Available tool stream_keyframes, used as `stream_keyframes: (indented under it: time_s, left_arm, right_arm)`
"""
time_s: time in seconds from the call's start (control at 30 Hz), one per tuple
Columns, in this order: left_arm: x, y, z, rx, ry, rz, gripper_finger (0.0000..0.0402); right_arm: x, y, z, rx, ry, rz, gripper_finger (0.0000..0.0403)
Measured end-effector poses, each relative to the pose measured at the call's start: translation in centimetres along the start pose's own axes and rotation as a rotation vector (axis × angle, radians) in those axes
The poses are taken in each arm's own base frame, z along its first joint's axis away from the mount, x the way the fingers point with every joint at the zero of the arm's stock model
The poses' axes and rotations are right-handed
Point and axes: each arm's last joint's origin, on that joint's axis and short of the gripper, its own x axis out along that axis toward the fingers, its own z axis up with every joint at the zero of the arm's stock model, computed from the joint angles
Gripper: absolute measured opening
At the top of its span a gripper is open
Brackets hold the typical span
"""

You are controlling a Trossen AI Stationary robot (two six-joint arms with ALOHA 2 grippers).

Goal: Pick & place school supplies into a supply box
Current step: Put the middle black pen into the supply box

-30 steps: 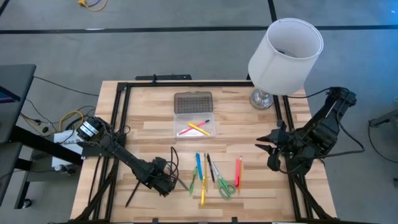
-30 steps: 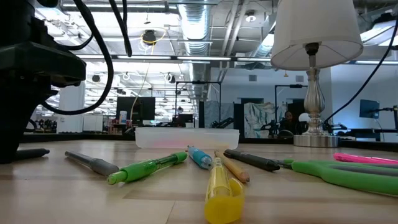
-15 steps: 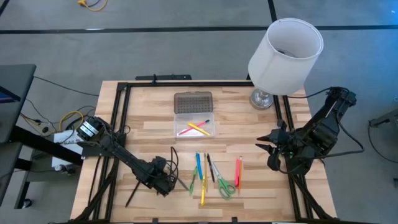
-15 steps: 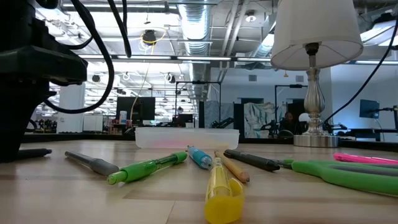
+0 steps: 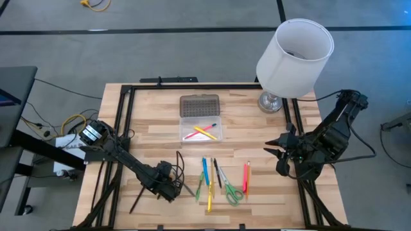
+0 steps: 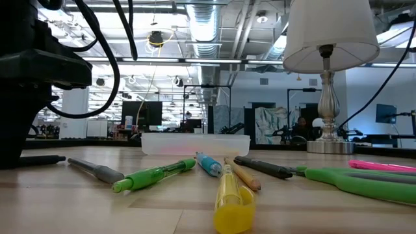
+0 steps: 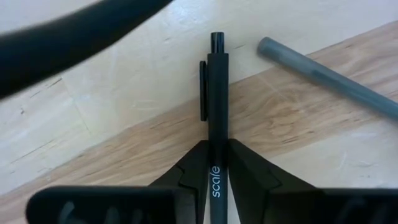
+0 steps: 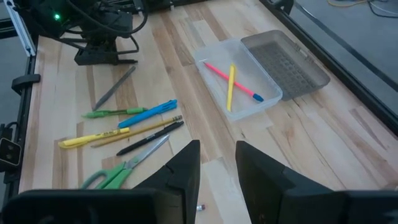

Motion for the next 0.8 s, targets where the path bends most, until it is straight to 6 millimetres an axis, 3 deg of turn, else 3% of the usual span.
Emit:
stream_keyframes:
  time_s: [0.33,0.8]
  left_arm:
    - [0.00,-0.01,0.00,0.000,0.003,0.000,0.0035]
    - [0.00,-0.01,0.01,0.005,0.005,0.001,0.0065]
  right_arm:
    - [0.00,0.00,0.00,-0.008,0.000,0.000,0.0097]
    - [0.00,0.00,0.00,-0.008,0.000,0.000,0.0097]
